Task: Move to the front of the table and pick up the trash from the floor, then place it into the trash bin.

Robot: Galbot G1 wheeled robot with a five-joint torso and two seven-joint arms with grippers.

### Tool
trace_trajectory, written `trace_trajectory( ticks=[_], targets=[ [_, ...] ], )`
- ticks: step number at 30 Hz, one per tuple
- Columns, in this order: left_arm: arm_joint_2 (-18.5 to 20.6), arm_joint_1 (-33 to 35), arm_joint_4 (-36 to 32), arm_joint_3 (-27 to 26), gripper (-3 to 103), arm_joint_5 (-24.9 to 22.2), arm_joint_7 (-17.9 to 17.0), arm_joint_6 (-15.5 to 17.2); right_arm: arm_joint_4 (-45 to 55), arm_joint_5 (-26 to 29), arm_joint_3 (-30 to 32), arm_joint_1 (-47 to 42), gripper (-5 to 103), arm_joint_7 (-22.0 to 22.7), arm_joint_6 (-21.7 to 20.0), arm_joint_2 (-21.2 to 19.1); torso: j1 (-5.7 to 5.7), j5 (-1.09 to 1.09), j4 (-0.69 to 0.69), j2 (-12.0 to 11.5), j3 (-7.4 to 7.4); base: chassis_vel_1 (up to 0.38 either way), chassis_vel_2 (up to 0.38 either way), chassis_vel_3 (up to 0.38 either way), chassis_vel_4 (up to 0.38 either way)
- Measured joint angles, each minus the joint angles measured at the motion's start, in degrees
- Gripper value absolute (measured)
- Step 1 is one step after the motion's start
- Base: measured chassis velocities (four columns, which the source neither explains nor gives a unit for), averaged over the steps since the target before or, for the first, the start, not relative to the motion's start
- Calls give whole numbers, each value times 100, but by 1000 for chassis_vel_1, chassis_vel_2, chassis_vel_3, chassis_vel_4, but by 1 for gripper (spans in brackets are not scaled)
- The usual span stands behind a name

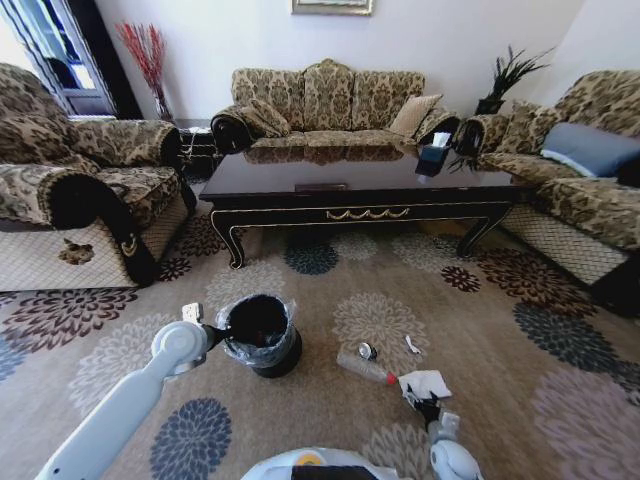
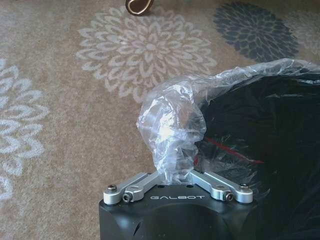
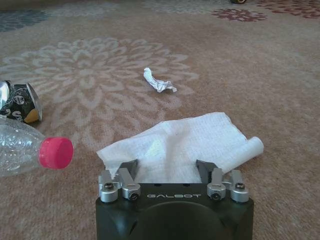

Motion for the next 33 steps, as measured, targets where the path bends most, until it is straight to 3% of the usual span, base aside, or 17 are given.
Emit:
trace_trajectory(
  ticks=[1, 4, 5, 10, 12, 14, 19, 33],
  targets=[
    [0, 0, 0, 0, 0, 0, 0, 0, 0, 0, 0, 0, 70, 0, 0, 0, 0, 0, 0, 0, 0, 0, 0, 0, 0],
    [-1, -5, 10, -8, 0, -1, 0, 0, 24, -11, -9, 5, 54, 0, 3, 5, 0, 0, 0, 0, 0, 0, 0, 0, 0],
    [-1, -5, 10, -8, 0, -1, 0, 0, 24, -11, -9, 5, 54, 0, 3, 5, 0, 0, 0, 0, 0, 0, 0, 0, 0],
    [-20, -16, 21, 25, 0, -5, 4, 0, 144, -10, -8, -7, 32, 30, 0, 9, 0, 1, 0, 0, 0, 0, 0, 0, 0],
    [-24, -19, 25, 34, 0, -4, 6, 0, 150, -10, -5, -11, 32, 34, 0, 10, 0, 1, 0, 0, 0, 0, 0, 0, 0],
    [-43, -26, 28, 66, 0, -2, 19, 0, 200, -10, 12, -33, 15, 44, 0, 13, 0, 1, 0, 0, 0, 0, 0, 0, 0],
    [-80, -31, 28, 110, 0, 5, 28, 0, 311, -14, 34, -77, 2, 46, 25, 12, 0, 1, 0, 0, 0, 0, 0, 0, 0],
    [-208, -145, 10, 488, 0, 90, 32, -1, 1223, -5, 177, -459, 0, 118, 26, -56, 0, 1, 0, 1, 0, 0, 0, 0, 0]
  ],
)
